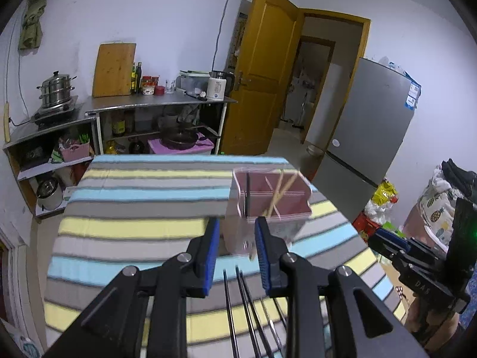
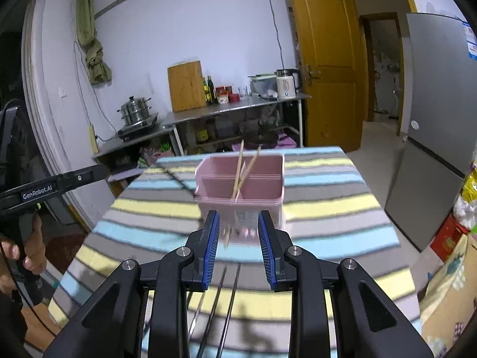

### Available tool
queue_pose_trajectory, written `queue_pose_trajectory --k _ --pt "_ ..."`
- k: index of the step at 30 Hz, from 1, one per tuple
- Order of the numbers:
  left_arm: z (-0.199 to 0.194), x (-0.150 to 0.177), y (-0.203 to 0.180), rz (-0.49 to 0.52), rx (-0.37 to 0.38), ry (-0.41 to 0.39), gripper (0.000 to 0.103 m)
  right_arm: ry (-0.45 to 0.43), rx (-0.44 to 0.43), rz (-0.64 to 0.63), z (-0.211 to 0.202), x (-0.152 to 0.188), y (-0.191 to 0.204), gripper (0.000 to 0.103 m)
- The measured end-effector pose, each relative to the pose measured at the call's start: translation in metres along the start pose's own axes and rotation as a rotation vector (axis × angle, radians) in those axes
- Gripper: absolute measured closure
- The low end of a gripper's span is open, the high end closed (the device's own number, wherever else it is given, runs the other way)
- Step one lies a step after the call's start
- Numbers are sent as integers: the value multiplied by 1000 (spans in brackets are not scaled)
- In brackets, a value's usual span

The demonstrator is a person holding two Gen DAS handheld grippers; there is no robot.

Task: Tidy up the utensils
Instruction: 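Move both open grippers back to the remaining chopsticks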

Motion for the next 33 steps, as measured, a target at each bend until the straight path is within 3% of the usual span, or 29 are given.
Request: queue_pose_trajectory --k 2,17,28,33 --pt "-10 16 -1 4 -6 2 69 22 -7 19 -10 14 2 75" --pt "-50 114 2 -19 -45 102 69 146 -13 48 -36 93 17 75" --pt "-36 139 1 -29 -31 162 69 203 -26 65 -24 116 20 76" --pt "-22 147 2 -19 -33 197 69 227 -21 56 -14 123 17 81"
Point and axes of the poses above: each gripper's, at about its wrist camera, not at the fingertips, and z roughly the way its jaws point, y to its left, x to its underside, the point moved 8 cm from there along z, roughly the way its jaws point, and after that the axes turned 15 degrees about -y, right-handed, at the moved point
